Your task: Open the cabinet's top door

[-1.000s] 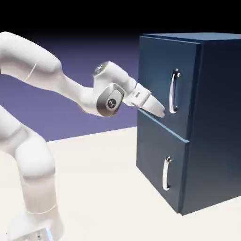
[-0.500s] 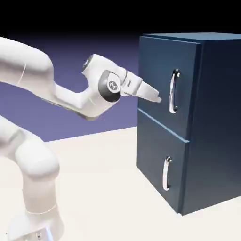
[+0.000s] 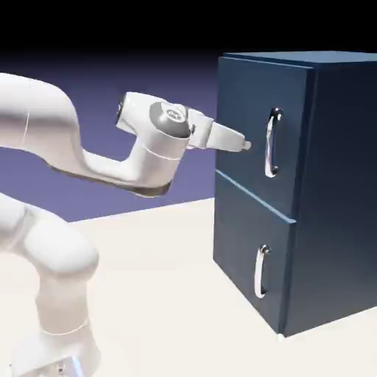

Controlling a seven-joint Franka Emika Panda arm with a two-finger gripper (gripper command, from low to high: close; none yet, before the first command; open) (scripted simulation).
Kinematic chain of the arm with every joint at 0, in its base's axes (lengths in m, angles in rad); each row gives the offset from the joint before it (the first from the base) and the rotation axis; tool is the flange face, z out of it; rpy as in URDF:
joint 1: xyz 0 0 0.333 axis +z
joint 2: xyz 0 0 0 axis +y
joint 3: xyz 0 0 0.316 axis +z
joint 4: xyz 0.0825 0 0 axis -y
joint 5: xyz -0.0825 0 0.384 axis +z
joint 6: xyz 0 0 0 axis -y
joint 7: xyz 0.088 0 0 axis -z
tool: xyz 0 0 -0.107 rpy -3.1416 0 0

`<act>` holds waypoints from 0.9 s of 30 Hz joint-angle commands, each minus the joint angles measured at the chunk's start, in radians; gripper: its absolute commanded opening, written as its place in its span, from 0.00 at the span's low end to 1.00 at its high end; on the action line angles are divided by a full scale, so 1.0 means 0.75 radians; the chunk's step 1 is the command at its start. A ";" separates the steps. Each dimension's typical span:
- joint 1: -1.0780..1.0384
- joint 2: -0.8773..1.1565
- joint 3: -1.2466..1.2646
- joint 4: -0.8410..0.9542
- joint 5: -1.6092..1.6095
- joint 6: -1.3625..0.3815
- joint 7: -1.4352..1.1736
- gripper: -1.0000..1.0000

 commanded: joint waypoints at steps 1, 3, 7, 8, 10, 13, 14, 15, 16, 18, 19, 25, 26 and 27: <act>0.013 -0.010 -0.017 0.005 -0.058 -0.002 0.045 1.00; 0.040 -0.030 -0.052 0.015 -0.174 -0.007 0.134 1.00; 0.094 -0.070 -0.121 0.034 -0.406 -0.017 0.312 1.00; 0.107 -0.080 -0.138 0.039 -0.464 -0.019 0.357 1.00; 0.134 -0.100 -0.172 0.049 -0.580 -0.024 0.446 1.00; 0.174 -0.131 -0.224 0.063 -0.754 -0.032 0.580 1.00; 0.187 -0.141 -0.241 0.068 -0.812 -0.034 0.625 1.00; 0.201 -0.151 -0.259 0.073 -0.870 -0.036 0.669 1.00; 0.214 -0.161 -0.276 0.078 -0.928 -0.039 0.714 1.00; 0.241 -0.181 -0.310 0.088 -1.044 -0.044 0.803 1.00; 0.254 -0.191 -0.327 0.092 -1.102 -0.046 0.848 1.00; 0.312 -0.234 -0.402 0.113 -1.352 -0.057 1.040 1.00; 0.360 -0.207 -0.428 0.145 -1.364 -0.074 1.049 1.00; 0.408 -0.179 -0.455 0.176 -1.376 -0.092 1.057 1.00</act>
